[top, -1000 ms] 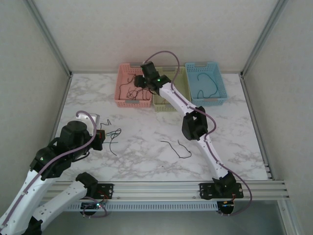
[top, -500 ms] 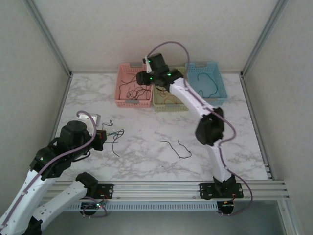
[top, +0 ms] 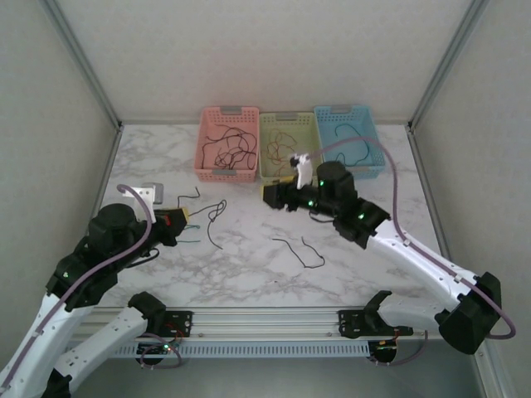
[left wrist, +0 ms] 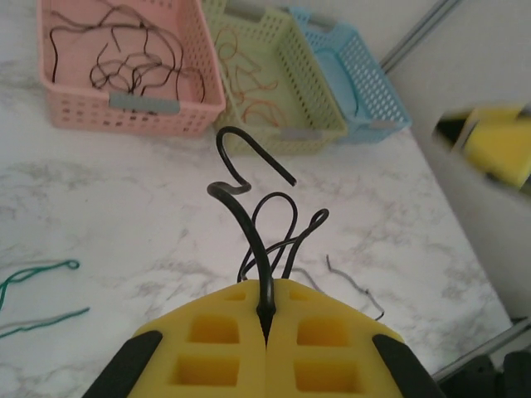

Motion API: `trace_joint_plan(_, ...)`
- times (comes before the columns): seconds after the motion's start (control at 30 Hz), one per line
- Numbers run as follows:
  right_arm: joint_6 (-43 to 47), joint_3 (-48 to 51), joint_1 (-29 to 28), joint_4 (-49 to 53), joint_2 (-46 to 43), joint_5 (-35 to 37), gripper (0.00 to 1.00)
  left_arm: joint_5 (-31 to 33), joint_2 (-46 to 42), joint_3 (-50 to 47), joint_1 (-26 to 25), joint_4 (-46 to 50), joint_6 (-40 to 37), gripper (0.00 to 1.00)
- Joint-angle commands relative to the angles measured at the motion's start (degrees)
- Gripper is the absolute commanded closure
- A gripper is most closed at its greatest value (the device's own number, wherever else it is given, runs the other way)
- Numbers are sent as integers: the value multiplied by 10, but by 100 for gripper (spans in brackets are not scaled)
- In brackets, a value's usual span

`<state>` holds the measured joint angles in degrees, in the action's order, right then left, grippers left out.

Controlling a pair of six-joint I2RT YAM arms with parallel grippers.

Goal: Untangle the cables

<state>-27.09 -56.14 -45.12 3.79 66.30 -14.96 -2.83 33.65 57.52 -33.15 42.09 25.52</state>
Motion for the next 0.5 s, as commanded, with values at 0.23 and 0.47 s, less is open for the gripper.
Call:
trace_joint_plan(0.23,-101,-28,-142,-90,90,3,38,40,26,-9,3,-106,35,100)
trace_joint_plan(0.47,-80,-90,-163,-78,173,0,40,40,31,10,3,-88,27,100)
